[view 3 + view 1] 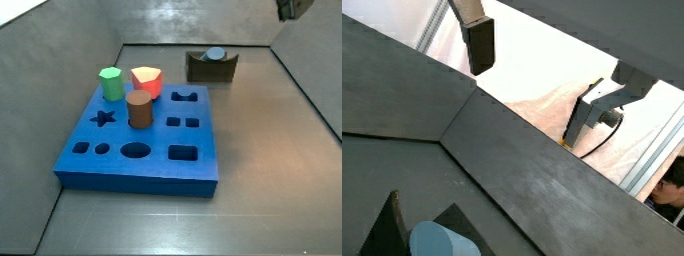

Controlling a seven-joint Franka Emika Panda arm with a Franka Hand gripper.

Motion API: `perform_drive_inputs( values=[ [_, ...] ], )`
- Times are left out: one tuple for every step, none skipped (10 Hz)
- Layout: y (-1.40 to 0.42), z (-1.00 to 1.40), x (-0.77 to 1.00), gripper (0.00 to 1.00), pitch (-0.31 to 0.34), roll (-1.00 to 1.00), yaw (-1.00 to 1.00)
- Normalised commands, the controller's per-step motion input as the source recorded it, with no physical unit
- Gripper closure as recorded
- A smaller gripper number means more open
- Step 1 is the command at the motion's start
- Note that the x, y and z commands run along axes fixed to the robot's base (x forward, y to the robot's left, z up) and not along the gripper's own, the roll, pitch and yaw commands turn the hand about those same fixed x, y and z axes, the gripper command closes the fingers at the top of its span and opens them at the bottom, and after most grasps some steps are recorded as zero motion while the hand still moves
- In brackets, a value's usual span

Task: Pick up the oval object. Move up. Place the oval object on the fixture. Regrasp the oval object. Move to above the board. Insert the oval object.
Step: Regrasp the oval object.

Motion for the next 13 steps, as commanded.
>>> perform_drive_inputs(
  values=[
    [0.07, -1.00, 0.03, 0.00, -0.004, 0.18, 0.16],
    [0.07, -1.00, 0.04, 0.00, -0.026, 0.16, 0.15],
    [0.06, -1.00, 0.05, 0.00, -0.059, 0.11, 0.12],
    [0.06, -1.00, 0.06, 0.00, -0.074, 0.09, 0.10],
    [0.06, -1.00, 0.07, 0.00, -0.099, 0.07, 0.06],
    [0.05, -1.00, 0.08, 0.00, -0.106, 0.07, 0.04],
    [0.05, -1.00, 0.09, 0.00, -0.102, 0.07, 0.01],
    [0.05, -1.00, 0.09, 0.00, -0.095, 0.07, 0.00],
    [0.04, -1.00, 0.11, 0.00, -0.075, 0.07, -0.02],
    [0.03, -0.85, 0.10, 0.00, -0.054, 0.07, -0.03],
    [0.02, -0.69, 0.09, 0.00, -0.036, 0.07, -0.04],
    [0.01, -0.59, 0.09, 0.00, -0.028, 0.07, -0.03],
    [0.01, -0.39, 0.07, 0.00, -0.013, 0.06, -0.02]
  ],
)
